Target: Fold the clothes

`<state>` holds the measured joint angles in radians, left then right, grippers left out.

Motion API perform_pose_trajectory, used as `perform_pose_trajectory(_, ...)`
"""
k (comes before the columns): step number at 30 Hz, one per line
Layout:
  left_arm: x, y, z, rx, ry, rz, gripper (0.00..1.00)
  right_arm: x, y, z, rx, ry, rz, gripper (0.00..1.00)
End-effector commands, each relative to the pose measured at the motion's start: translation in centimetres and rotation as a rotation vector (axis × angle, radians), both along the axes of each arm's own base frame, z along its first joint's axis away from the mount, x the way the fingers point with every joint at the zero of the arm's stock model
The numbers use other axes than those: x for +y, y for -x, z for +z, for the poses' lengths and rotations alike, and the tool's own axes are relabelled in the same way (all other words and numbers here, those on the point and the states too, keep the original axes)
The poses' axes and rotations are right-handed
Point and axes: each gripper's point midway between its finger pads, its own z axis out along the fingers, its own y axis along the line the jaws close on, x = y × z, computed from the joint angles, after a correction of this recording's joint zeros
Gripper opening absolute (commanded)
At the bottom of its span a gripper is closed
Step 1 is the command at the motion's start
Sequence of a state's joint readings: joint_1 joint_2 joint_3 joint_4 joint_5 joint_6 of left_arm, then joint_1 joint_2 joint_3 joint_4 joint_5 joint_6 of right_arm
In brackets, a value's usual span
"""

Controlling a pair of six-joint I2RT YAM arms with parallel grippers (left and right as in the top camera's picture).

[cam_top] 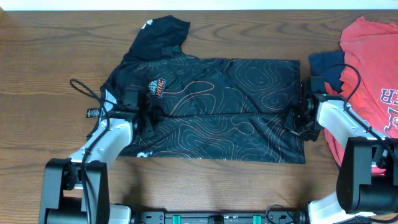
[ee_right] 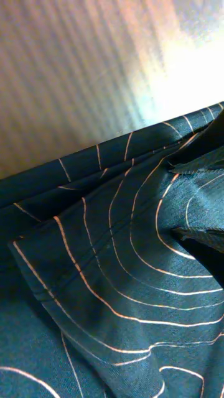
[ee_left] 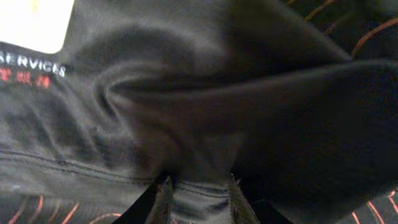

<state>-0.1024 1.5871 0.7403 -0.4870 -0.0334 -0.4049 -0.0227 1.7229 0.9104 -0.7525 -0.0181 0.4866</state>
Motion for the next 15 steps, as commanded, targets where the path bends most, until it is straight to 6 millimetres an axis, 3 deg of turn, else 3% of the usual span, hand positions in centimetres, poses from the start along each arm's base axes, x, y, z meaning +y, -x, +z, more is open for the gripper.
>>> perform_pose_trajectory(1,-0.6,7.6,-3.8,0.28,0.098,0.057,0.32,0.0,4.7,-2.9,0.181,0.018,-0.03,0.28)
perform_pose_trajectory(9,0.8,9.2,-3.5,0.345,0.116,0.208,0.32,-0.4,5.1,-2.8,0.196,0.041,-0.068,0.28)
perform_pose_trajectory(15,1.4,9.2,-3.4,0.346,0.184,0.336,0.32,-0.5,5.1,-2.8,0.195,0.046,-0.068,0.28)
